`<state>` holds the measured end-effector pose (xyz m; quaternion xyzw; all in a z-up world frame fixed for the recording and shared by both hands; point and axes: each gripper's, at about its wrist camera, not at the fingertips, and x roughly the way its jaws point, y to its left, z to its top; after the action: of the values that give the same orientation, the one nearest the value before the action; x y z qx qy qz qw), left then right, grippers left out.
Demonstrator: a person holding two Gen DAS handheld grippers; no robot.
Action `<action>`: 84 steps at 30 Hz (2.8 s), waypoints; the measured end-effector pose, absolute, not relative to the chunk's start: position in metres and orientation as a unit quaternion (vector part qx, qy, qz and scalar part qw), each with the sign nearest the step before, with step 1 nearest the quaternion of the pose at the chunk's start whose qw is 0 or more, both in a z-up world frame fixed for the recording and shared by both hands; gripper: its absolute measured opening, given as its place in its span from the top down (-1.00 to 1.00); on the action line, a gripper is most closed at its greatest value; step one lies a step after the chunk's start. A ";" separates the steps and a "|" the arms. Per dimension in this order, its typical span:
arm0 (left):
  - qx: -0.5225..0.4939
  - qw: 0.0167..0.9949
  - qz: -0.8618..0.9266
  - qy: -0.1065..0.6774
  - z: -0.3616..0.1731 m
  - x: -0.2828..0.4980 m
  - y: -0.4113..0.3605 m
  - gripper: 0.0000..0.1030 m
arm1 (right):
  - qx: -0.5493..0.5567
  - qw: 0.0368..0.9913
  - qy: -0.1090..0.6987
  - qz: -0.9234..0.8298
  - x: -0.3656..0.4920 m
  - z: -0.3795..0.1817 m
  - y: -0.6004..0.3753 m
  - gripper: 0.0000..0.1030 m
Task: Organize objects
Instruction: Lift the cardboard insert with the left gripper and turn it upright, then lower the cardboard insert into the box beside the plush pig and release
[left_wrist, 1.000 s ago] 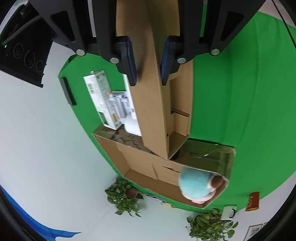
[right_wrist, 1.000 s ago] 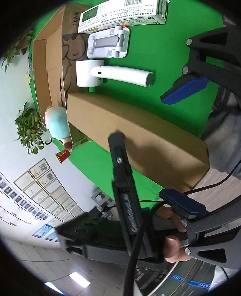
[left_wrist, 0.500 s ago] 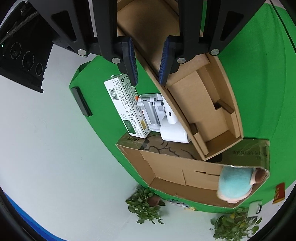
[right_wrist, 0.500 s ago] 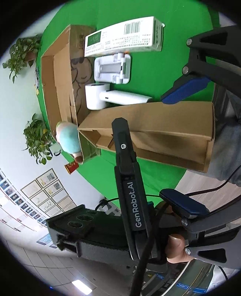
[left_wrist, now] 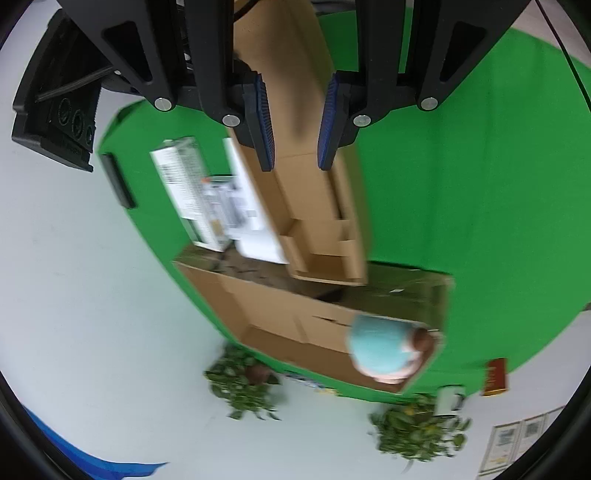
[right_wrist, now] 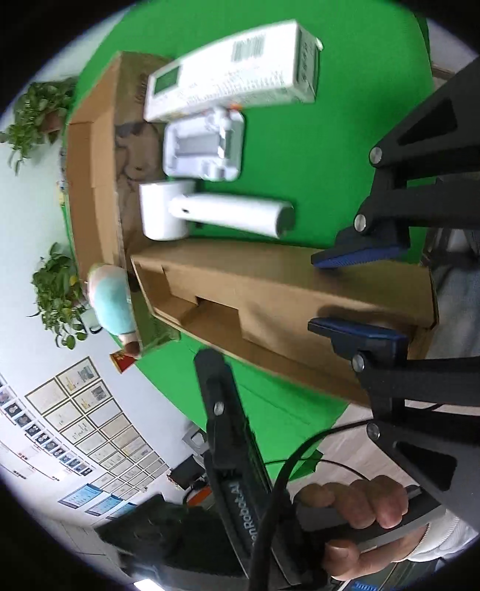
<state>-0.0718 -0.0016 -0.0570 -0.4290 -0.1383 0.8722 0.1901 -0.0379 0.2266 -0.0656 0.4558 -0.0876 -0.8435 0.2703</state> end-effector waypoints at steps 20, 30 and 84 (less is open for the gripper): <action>-0.472 0.167 0.861 -0.089 -0.091 -0.075 -0.004 0.74 | 0.437 0.205 -0.042 -0.875 -0.057 -0.060 0.190 0.68; -0.453 0.134 0.877 -0.085 -0.076 -0.060 -0.008 0.78 | 0.424 0.202 -0.031 -0.882 -0.055 -0.054 0.179 0.76; -0.398 0.122 0.909 0.004 0.052 -0.394 0.065 0.83 | 0.341 0.194 -0.071 -0.917 -0.308 0.041 0.216 0.78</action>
<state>-0.3945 0.0646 0.0516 -0.3981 0.0044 0.9092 0.1216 -0.3084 0.2156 0.0411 0.3406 -0.0708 -0.9173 0.1939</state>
